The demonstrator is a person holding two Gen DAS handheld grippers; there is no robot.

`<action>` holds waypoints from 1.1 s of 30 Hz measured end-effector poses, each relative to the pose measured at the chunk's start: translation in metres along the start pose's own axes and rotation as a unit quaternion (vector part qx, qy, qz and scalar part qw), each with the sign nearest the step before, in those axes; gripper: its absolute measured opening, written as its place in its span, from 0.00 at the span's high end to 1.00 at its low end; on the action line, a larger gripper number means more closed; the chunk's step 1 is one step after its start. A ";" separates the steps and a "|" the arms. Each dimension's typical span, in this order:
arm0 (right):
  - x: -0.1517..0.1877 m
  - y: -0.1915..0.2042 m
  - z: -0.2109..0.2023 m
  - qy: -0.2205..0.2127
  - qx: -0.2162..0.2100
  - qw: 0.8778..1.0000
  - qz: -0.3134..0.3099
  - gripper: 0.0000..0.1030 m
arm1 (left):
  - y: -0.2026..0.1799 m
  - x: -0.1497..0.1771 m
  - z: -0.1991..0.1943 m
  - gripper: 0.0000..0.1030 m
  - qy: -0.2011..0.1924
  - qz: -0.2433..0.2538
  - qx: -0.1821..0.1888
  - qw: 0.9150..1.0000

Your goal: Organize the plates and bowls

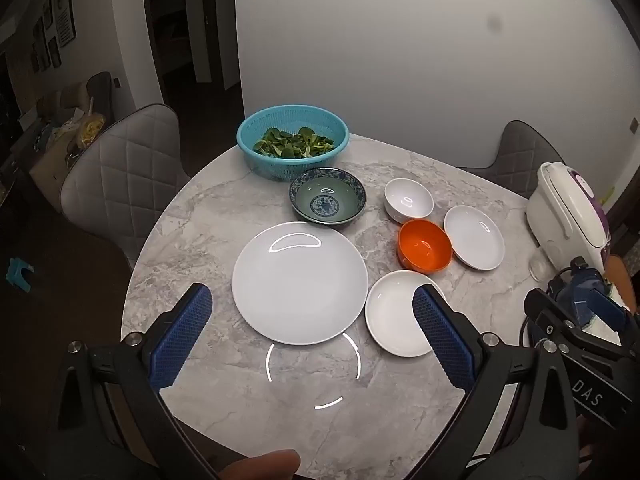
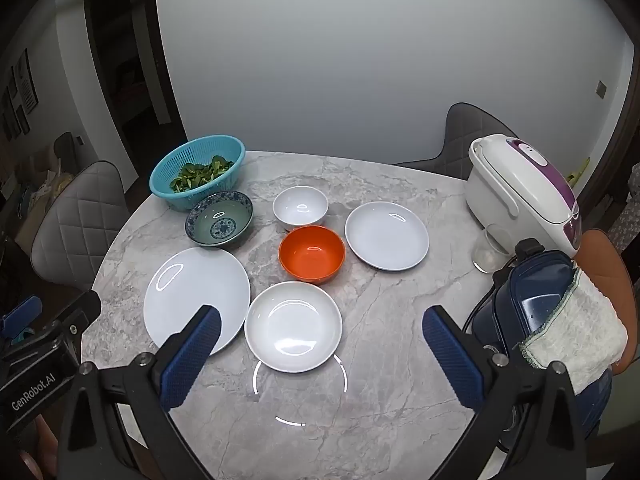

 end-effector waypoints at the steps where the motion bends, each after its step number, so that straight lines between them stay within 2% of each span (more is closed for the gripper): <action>1: 0.000 0.000 0.000 -0.002 0.000 1.000 -0.001 0.00 | 0.001 0.000 0.000 0.02 0.000 0.001 -0.002 1.000; 5: 0.000 0.000 0.001 -0.002 -0.001 1.000 -0.001 0.00 | -0.007 0.001 -0.003 0.02 -0.002 0.010 -0.017 1.000; 18: 0.000 -0.002 0.001 0.002 0.000 1.000 0.000 0.00 | -0.006 -0.002 0.002 0.02 0.005 0.011 -0.016 1.000; 33: 0.001 -0.002 0.000 0.001 0.000 1.000 -0.001 0.00 | 0.002 0.009 0.010 0.02 0.009 0.012 -0.019 1.000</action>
Point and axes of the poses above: each gripper's, at about its wrist camera, not at the fingertips, and z roughly the way its jaws point, y to its left, x to its underside, the point moved 3 cm from there along z, roughly the way its jaws point, and after that the axes turned 7 degrees about y, right-handed, at the moved point
